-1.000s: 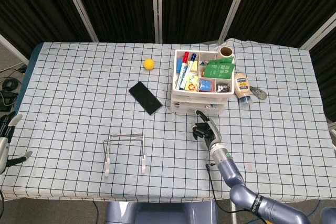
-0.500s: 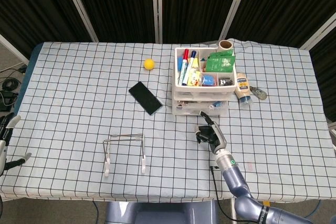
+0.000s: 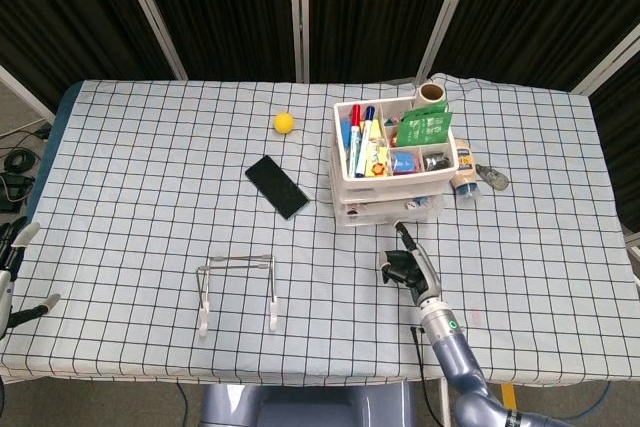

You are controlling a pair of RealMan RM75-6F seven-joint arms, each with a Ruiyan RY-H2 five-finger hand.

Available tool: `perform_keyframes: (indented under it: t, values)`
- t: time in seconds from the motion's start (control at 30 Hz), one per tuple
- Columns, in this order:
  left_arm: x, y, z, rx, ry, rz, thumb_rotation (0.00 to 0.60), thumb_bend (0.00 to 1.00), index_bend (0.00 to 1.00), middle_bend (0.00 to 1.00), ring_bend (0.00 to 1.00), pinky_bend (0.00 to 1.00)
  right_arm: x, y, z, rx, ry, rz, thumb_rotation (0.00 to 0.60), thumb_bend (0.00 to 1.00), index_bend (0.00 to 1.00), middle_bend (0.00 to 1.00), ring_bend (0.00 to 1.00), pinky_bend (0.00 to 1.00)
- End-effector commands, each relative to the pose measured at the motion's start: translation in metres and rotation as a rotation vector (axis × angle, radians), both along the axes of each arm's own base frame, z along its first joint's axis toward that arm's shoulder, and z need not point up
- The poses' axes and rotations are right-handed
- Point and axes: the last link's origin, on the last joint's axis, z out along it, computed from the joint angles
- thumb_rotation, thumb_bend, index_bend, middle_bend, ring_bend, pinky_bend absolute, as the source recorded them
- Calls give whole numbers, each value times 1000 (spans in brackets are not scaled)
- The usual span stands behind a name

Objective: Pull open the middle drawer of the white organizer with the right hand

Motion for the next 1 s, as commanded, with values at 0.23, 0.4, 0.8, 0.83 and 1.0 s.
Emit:
perform_keyframes:
  t: [0.23, 0.4, 0.8, 0.83, 1.0]
  values:
    - [1, 0, -1, -6, 4, 1, 600, 0, 0, 0, 0, 0, -7, 3, 0, 9, 5, -12, 600, 504, 76, 848, 871, 719]
    - [0, 0, -2, -11, 6, 4, 600, 0, 0, 0, 0, 0, -9, 5, 1, 9, 8, -23, 600, 504, 56, 848, 870, 720]
    - [0, 0, -1, -10, 4, 5, 600, 0, 0, 0, 0, 0, -10, 19, 5, -4, 16, -14, 600, 500, 0, 837, 864, 718]
    - [0, 0, -1, -11, 4, 5, 600, 0, 0, 0, 0, 0, -10, 20, 6, -9, 20, -12, 600, 500, 0, 837, 863, 718]
    - [1, 0, -2, -14, 7, 6, 600, 0, 0, 0, 0, 0, -10, 25, 13, -51, 43, 3, 600, 494, 0, 836, 862, 718]
